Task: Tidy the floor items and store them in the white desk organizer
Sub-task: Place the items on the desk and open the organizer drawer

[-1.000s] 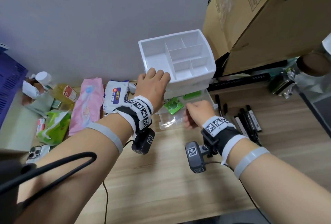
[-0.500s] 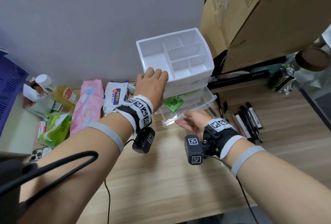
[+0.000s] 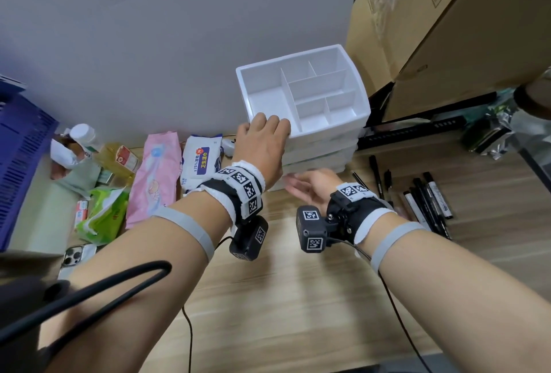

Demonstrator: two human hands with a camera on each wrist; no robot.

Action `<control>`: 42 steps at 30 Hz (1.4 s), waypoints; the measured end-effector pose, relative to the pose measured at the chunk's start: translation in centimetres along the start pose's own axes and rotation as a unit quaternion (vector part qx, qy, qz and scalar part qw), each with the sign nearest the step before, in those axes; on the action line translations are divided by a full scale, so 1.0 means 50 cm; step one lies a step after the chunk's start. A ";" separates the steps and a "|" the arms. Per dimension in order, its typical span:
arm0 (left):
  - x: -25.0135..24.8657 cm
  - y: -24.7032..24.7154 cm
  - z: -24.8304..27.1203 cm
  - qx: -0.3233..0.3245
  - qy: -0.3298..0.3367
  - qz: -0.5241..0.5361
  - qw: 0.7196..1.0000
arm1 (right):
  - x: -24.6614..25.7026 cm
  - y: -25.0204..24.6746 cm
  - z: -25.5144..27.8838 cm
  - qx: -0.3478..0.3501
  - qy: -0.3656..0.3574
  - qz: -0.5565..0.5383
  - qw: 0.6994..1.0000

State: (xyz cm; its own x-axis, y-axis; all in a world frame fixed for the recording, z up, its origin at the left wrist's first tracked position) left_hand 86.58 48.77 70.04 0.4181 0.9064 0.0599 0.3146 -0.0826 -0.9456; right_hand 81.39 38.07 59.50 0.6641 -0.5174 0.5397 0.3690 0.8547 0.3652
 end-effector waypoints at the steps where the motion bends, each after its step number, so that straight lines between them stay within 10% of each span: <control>1: -0.001 -0.001 -0.001 -0.002 -0.001 0.001 1.000 | 0.001 0.007 -0.001 0.004 0.000 -0.002 1.000; 17: -0.006 0.000 0.000 0.006 -0.018 0.022 1.000 | -0.048 -0.141 -0.034 -0.125 -0.059 0.158 0.978; 19: -0.007 0.001 0.000 0.007 -0.019 0.020 1.000 | -0.007 -0.156 -0.015 -0.210 -0.172 0.369 0.889; 22: -0.008 -0.001 -0.001 -0.002 -0.024 0.020 0.999 | 0.033 -0.174 0.034 -0.316 -0.281 0.664 0.616; 23: -0.009 -0.003 -0.002 -0.004 -0.027 0.020 0.999 | 0.031 -0.194 0.035 -0.322 -0.256 0.712 0.569; 28: -0.010 -0.007 -0.002 0.006 -0.038 0.034 0.999 | 0.010 -0.294 0.022 -0.250 -0.124 0.740 0.612; 34: 0.008 -0.041 0.000 -0.002 -0.022 0.188 0.982 | 0.136 -0.147 0.142 -0.208 -0.379 0.606 0.668; 39: 0.102 -0.085 0.018 -0.128 -0.226 0.316 0.912 | 0.264 0.053 0.285 -0.084 -0.538 0.538 0.643; 42: 0.145 -0.066 0.011 -0.063 -0.354 0.436 0.825 | 0.319 0.151 0.280 -0.064 -0.536 0.574 0.616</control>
State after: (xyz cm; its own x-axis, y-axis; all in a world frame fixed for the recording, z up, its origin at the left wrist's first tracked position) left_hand 88.10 55.86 73.40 -0.0563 0.4916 -0.8690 0.2620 -0.8326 -0.4879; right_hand 85.64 35.68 81.50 -0.2503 0.7583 0.6020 0.1510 0.6447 -0.7494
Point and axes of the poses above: each hand's wrist, its own z-axis away from the middle knuckle, its own y-axis out of the palm, x = y × z, the point moved 7 cm from there along -z, towards the middle knuckle, and after that the axes turned 3 degrees about -x, right-handed, at the moved point
